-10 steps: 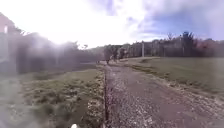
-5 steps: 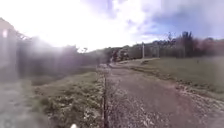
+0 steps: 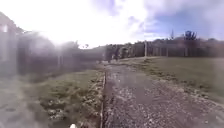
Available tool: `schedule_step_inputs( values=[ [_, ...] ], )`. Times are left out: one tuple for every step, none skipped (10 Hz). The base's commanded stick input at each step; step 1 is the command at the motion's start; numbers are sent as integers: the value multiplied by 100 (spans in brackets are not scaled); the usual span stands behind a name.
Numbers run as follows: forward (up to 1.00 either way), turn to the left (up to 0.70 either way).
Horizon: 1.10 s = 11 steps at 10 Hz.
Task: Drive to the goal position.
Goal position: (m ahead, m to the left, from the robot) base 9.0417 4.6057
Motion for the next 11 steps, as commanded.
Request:
schedule_step_inputs(
  values=[
    [70, -14],
    [70, -14],
    [70, -14],
    [70, -14],
    [70, -14],
    [70, -14],
    [70, -14],
    [70, -14],
    [70, -14],
    [70, -13],
    [70, -13]
  ],
)
